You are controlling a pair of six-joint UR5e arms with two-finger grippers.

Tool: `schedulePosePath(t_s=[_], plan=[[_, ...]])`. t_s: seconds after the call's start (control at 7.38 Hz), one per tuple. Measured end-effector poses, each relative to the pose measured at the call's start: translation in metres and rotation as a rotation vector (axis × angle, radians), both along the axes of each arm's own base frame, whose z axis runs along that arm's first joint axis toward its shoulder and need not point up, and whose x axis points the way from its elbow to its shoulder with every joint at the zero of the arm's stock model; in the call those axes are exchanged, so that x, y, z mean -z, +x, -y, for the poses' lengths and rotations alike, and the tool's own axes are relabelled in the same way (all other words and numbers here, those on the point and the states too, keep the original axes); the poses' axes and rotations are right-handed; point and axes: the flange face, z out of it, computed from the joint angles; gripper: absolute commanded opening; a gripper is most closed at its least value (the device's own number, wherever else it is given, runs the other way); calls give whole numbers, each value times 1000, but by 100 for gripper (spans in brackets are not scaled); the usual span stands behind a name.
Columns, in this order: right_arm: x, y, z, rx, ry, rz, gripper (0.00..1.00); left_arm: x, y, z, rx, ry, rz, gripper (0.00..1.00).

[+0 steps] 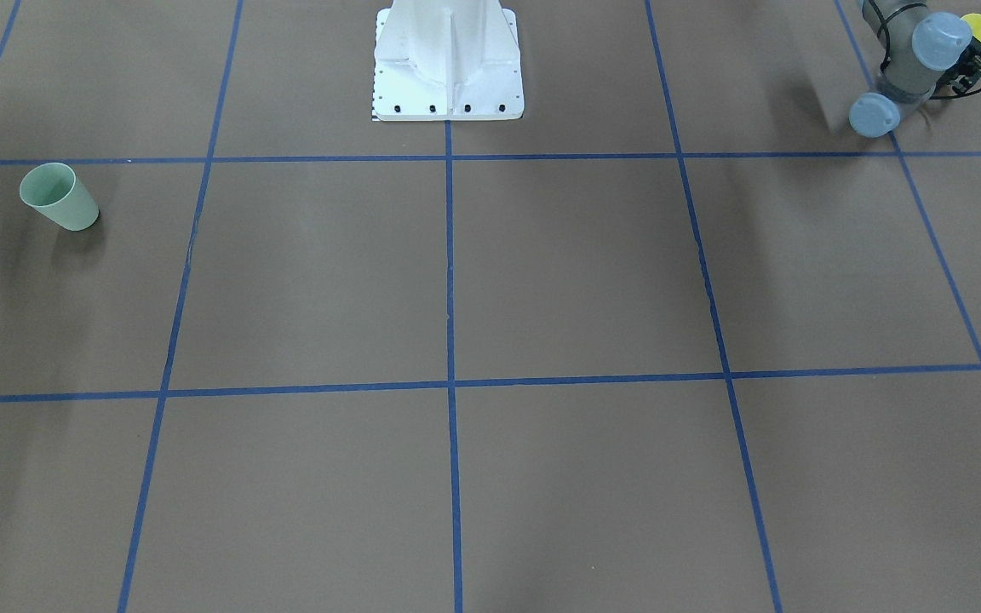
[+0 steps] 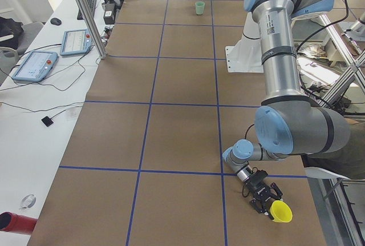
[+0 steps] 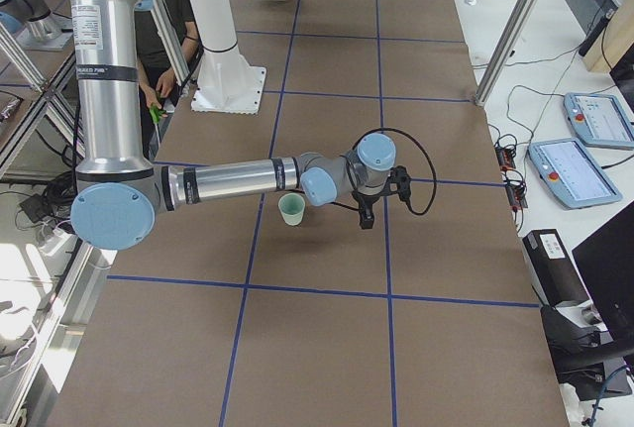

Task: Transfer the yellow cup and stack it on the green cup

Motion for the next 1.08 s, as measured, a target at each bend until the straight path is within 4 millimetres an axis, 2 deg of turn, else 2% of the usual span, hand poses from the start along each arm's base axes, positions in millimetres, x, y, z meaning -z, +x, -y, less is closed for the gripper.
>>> schedulePosePath(t_s=[0.27, 0.54, 0.81, 1.08], plan=[[1, 0, 0, -2, -2, 2, 100, -9, -26, -1, -33, 11, 22, 58], [4, 0, 0, -9, -8, 5, 100, -21, -72, 1, -120, 37, 40, 58], [7, -1, 1, -23, -24, 9, 100, -32, -110, 12, -244, 121, 66, 58], [10, -2, 2, -27, -31, 17, 100, -39, -134, 22, -348, 190, 55, 58]])
